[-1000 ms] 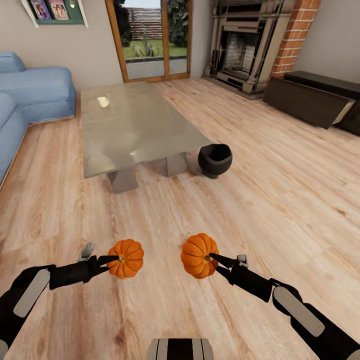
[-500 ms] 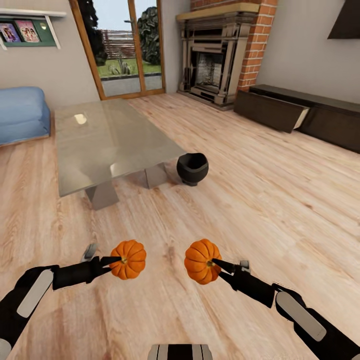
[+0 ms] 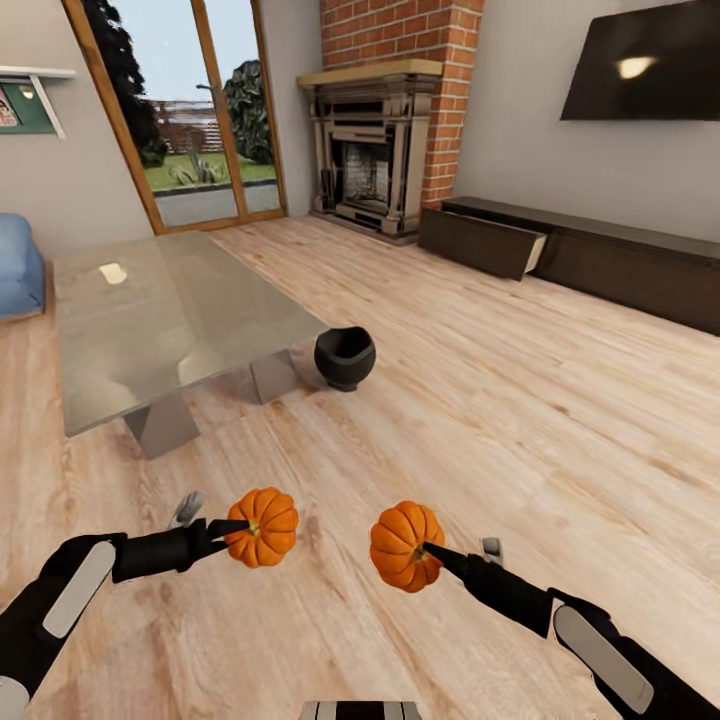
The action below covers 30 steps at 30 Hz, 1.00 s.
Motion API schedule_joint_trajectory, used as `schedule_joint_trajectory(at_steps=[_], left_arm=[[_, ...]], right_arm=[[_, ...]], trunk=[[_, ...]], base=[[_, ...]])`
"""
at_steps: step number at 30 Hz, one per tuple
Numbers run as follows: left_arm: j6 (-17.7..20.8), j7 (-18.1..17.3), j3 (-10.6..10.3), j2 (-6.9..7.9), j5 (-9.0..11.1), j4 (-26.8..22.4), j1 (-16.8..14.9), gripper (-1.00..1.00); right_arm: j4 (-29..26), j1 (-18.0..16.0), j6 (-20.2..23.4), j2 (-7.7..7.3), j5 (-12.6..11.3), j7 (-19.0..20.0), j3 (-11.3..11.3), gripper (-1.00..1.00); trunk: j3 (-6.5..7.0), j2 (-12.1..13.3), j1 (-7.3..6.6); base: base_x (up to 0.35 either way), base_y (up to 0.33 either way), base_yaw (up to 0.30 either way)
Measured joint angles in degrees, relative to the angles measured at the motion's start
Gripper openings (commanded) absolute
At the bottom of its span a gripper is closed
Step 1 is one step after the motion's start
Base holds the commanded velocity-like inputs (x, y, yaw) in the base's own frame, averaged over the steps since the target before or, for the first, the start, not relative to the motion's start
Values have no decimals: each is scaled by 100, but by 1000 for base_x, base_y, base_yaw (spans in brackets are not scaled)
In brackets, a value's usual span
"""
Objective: Place each of the two pumpkins and all three candles from the living room inside a cabinet in the living room (use any cabinet), then make sure every cabinet is closed, and position the cauldron so it is next to a table in the living room.
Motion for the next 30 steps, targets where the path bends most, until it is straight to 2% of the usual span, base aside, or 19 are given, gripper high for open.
schedule_joint_trajectory(at_steps=[5, 10, 11, 12, 15, 18, 23, 30], left_arm=[[-3, 20, -133, -58, -4, 4, 1, -100], [-13, 110, -157, -65, 30, 16, -1, -100], [-13, 311, -158, -94, 54, 16, 0, -100], [-34, 482, -159, -137, -21, 19, 0, -100], [-37, 1051, -134, -273, 22, 18, 0, -100], [-71, 1385, -87, -326, 38, 17, -1, -100], [-123, 1469, -65, -337, 69, 17, -1, -100], [-128, 1481, -66, -337, 80, 18, -1, -100]], right_arm=[[99, 84, -29, -17, 30, 2, -9, -100], [229, 111, -228, -41, 39, 1, -19, -100], [294, 131, -311, -43, 48, -5, -20, -100], [319, 138, -342, -44, 42, -12, -19, -100], [429, 160, -501, -51, 48, -53, -21, -100], [537, 300, -906, -128, 33, -41, -25, -100], [634, 536, -1284, -267, -11, -53, -25, -100], [733, 588, -1392, -287, -43, -86, -28, -100]], trunk=[[135, 7, -13], [270, 13, -26], [297, 15, -28], [325, 16, -31], [407, 20, -38], [490, 24, -46], [630, 31, -59], [825, 40, -77]], base=[[0, 0, -259], [0, 0, -258], [0, 0, -257], [0, 0, -256], [0, 0, -253], [0, 0, -250], [0, 0, -249], [0, 0, -248]])
